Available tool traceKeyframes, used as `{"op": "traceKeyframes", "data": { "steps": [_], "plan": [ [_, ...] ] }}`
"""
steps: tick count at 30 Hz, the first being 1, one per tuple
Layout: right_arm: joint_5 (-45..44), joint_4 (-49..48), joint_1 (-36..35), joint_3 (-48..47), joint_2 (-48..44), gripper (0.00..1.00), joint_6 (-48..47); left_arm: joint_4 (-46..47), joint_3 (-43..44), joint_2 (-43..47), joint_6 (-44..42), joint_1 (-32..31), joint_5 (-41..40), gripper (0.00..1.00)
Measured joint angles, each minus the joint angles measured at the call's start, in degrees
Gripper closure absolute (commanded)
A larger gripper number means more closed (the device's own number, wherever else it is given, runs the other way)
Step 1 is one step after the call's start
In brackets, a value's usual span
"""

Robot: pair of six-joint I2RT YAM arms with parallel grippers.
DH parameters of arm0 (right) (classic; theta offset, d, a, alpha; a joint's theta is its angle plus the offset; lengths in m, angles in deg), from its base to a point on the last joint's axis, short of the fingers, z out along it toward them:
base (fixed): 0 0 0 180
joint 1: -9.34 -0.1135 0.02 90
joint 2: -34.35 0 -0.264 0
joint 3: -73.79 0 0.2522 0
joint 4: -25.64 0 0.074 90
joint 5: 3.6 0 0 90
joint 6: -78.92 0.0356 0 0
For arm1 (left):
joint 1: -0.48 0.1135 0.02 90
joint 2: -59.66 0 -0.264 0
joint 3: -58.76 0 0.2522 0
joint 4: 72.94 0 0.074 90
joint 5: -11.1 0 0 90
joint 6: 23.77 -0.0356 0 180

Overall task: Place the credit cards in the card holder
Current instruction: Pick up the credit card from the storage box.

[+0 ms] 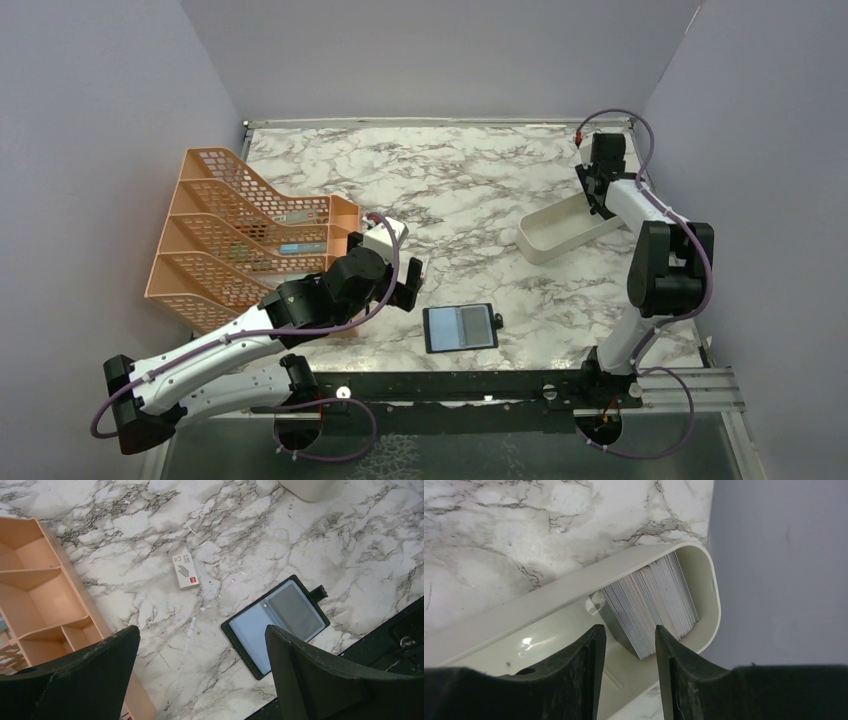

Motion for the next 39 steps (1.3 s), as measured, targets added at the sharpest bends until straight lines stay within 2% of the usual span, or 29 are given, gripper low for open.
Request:
{"op": "traceKeyframes", "data": {
  "steps": [14,32,39],
  "plan": [
    [-1.0,-2.7,0.4,1.7,5.4,0.56,-4.5,-0.1,0.0,-0.2,-0.1,0.0,-0.9,0.01],
    [-4.7,-5.9,0.7,2.1,5.5,0.8,-5.6,-0.2,0.0,0.4,-0.1,0.0,-1.2,0.01],
    [-4.7,-5.8,0.7,2.2,4.5,0.84,-5.4,-0.2,-0.2,0.5,-0.1,0.0,-1.3,0.01]
  ]
}}
